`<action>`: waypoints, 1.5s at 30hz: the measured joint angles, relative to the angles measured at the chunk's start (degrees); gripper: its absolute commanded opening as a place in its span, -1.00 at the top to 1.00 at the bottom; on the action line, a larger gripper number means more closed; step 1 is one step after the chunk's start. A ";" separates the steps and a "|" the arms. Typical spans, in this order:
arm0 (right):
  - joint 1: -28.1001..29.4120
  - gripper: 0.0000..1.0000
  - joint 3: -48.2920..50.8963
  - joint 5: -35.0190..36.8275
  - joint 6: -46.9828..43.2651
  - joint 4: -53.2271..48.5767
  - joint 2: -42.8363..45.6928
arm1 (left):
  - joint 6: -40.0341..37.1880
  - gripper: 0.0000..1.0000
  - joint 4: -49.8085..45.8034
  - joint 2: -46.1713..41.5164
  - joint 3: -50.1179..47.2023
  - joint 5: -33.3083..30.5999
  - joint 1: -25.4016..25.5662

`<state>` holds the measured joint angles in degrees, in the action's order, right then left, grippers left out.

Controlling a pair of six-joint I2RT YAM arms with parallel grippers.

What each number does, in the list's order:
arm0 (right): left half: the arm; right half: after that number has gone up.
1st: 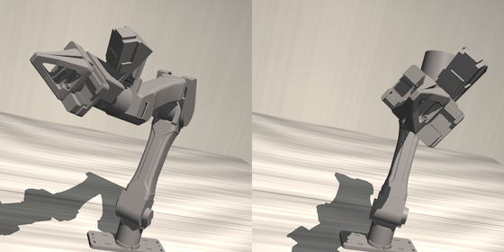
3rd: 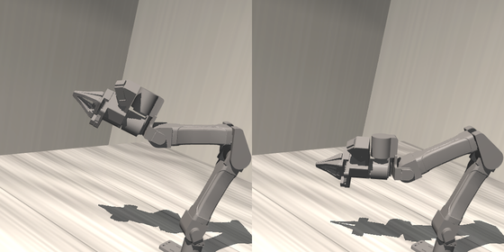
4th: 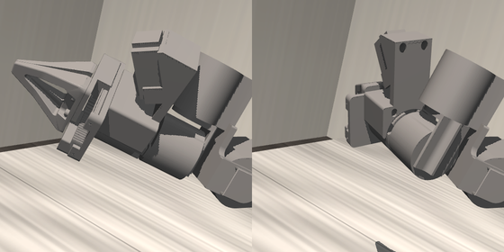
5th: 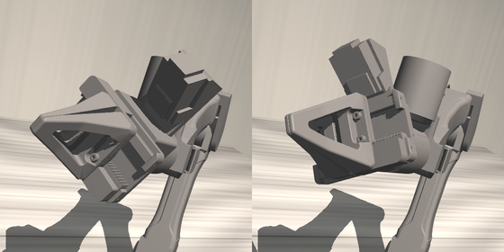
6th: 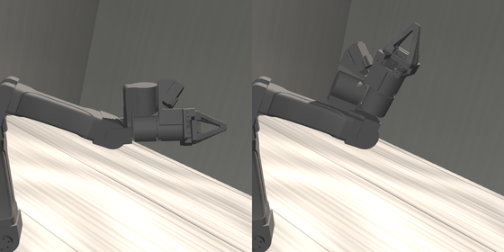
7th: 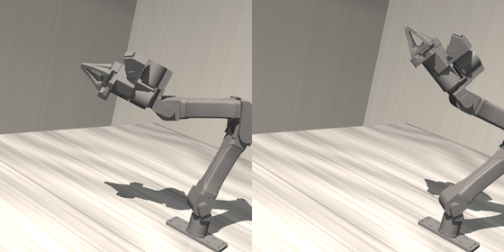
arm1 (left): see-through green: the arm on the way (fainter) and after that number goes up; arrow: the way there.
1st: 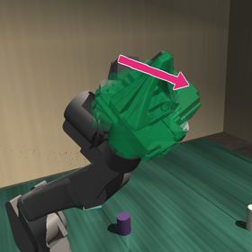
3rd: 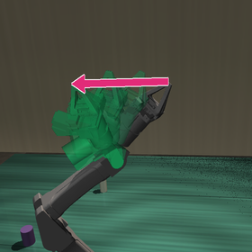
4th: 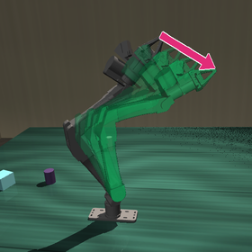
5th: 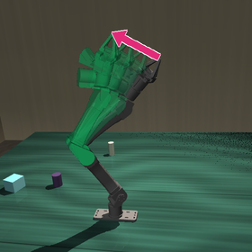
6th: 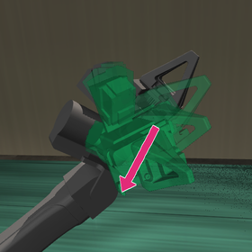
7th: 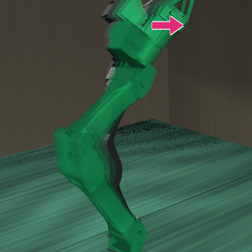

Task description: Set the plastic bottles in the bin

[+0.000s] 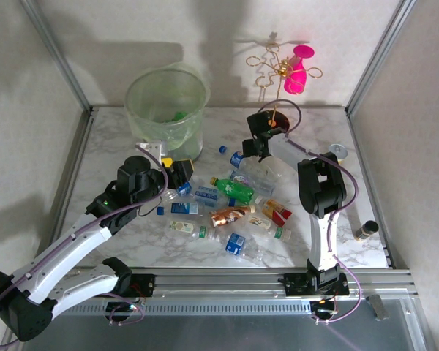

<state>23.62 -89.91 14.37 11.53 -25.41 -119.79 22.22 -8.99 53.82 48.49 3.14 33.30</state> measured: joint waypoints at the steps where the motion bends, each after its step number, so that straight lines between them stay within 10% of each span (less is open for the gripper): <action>1: -0.20 -0.56 0.70 0.00 0.07 0.44 0.20 | -0.02 -0.45 0.02 0.00 0.00 -0.02 0.00; 19: -2.80 0.06 14.01 1.31 2.45 3.82 8.87 | -0.04 -0.45 0.02 0.76 -0.22 -0.20 0.00; 34: -2.64 0.07 16.31 2.97 4.04 3.37 24.22 | -0.15 -0.45 -0.04 1.42 -0.24 -1.49 0.00; 45: 0.50 0.01 20.11 -19.50 5.77 6.23 44.68 | 2.47 -0.51 -2.43 1.40 4.79 1.20 0.59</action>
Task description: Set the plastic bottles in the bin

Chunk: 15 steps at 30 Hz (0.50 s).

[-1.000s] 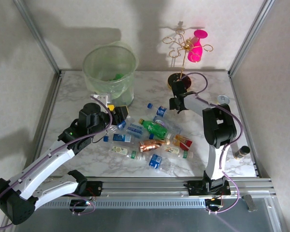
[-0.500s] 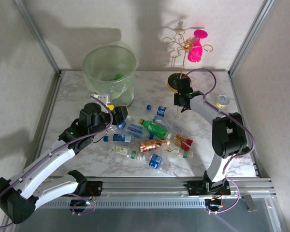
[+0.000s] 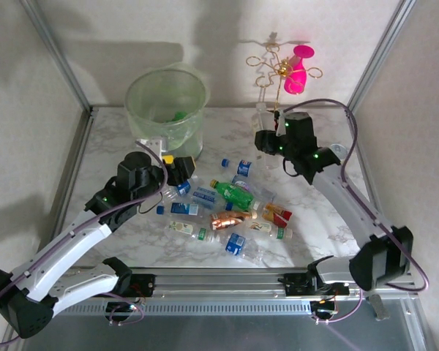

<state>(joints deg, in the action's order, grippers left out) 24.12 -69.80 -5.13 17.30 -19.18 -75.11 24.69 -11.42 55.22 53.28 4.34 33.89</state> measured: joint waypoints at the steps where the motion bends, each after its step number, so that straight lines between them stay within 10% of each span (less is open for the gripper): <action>1: 0.20 0.01 0.59 -2.89 0.13 0.87 1.53 | 0.63 -0.52 -0.04 0.02 1.05 0.92 0.04; 15: 9.44 0.03 2.80 -21.03 1.81 7.85 8.94 | 12.85 -0.84 4.35 5.81 14.60 14.23 0.48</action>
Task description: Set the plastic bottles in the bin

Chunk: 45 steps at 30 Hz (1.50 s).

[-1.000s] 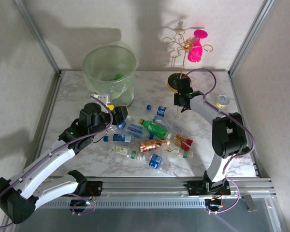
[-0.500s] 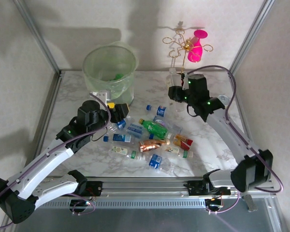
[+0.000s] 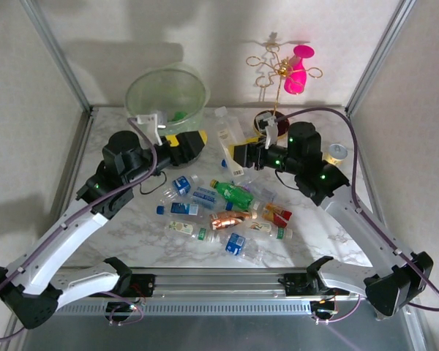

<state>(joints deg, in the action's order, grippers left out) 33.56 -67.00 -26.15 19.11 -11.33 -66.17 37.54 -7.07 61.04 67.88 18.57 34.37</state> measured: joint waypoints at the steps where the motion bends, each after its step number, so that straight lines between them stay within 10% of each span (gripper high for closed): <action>1: 0.55 0.03 0.00 0.26 -0.02 0.00 0.00 | 0.50 -0.84 0.00 0.87 0.85 0.42 0.17; 21: 15.30 0.06 -7.54 25.59 -2.73 -6.80 -5.81 | 4.39 -0.67 -7.45 11.89 8.87 -8.79 5.95; 33: 17.73 0.06 -6.88 30.42 -4.33 -7.10 -4.87 | 5.42 -0.10 -7.96 13.84 9.33 -9.90 6.36; 45: 18.25 0.03 -5.92 32.41 -4.35 -5.88 -4.04 | 3.74 -0.53 -5.86 13.77 9.31 -7.54 6.36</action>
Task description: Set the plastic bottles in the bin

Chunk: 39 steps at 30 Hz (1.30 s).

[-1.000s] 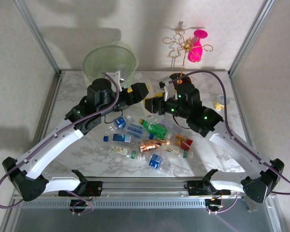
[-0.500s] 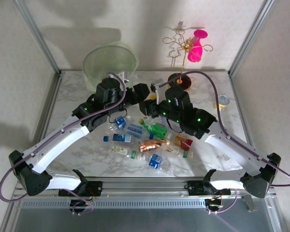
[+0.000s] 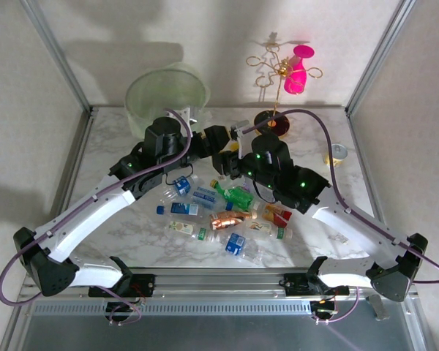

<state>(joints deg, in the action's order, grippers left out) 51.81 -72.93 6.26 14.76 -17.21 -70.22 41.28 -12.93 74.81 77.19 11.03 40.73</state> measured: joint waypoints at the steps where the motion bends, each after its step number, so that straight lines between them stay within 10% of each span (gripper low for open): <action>1: 0.00 0.04 0.09 0.09 0.00 0.09 0.15 | -0.22 -0.53 0.31 -0.09 -0.11 0.26 0.00; 22: 0.24 0.04 0.20 -0.24 -0.24 1.11 0.61 | -1.25 -0.97 1.53 -2.56 -0.44 5.22 -1.77; 39: 0.24 -0.07 0.59 0.39 -0.22 1.51 1.44 | -2.49 0.10 0.98 -2.32 -0.52 7.96 -3.61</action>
<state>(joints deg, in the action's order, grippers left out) 52.05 -72.34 6.66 14.55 -15.70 -68.77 38.79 -11.94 72.49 76.66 18.98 37.12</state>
